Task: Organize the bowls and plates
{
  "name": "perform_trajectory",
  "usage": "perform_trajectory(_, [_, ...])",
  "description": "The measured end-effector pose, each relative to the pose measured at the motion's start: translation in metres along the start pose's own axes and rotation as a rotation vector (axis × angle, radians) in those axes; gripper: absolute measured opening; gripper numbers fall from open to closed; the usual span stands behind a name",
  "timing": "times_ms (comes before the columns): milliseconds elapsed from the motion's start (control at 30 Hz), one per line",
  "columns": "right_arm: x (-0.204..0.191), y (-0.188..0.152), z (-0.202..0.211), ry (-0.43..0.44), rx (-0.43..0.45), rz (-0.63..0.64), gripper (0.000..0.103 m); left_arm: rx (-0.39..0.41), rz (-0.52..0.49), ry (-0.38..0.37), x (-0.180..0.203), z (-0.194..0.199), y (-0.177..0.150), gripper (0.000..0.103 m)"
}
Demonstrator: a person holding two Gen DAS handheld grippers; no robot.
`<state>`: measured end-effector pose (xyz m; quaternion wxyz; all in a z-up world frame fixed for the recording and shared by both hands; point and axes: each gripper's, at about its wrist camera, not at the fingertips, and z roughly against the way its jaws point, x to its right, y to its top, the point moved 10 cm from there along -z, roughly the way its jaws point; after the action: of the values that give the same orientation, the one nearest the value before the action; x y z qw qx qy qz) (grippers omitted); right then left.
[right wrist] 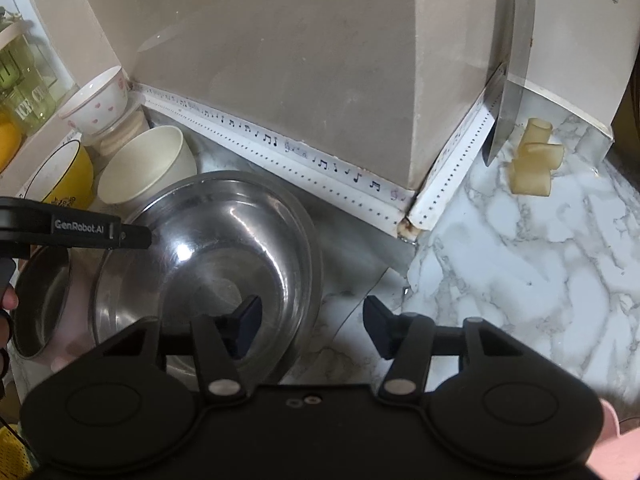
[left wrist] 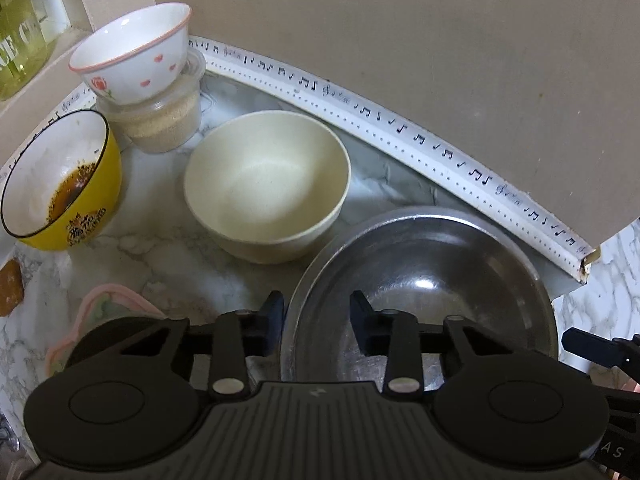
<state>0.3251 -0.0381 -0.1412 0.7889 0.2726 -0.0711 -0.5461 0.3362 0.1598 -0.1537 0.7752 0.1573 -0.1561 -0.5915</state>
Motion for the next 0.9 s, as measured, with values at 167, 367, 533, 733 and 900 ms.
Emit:
perform_trajectory(167, [-0.001,-0.002,-0.001,0.022,-0.012,-0.007,0.034,0.002,0.002,0.008,-0.002,0.000,-0.002,0.030])
perform_trajectory(367, [-0.003,-0.008,-0.001,0.042,-0.025,-0.020,0.023,0.004,0.014,0.014,-0.007,0.002,-0.005,0.017])
perform_trajectory(533, [0.000,-0.010,0.000,0.019,-0.022,-0.022,0.016,0.008,0.013,0.013,-0.004,0.006,-0.010,0.016])
perform_trajectory(733, [0.008,-0.013,0.010,0.009,-0.002,-0.007,0.015,0.019,-0.004,0.003,0.006,0.016,-0.016,0.016])
perform_trajectory(900, [0.014,-0.016,0.026,0.022,0.009,-0.009,0.014,0.033,-0.010,-0.018,0.015,0.033,-0.022,0.016])
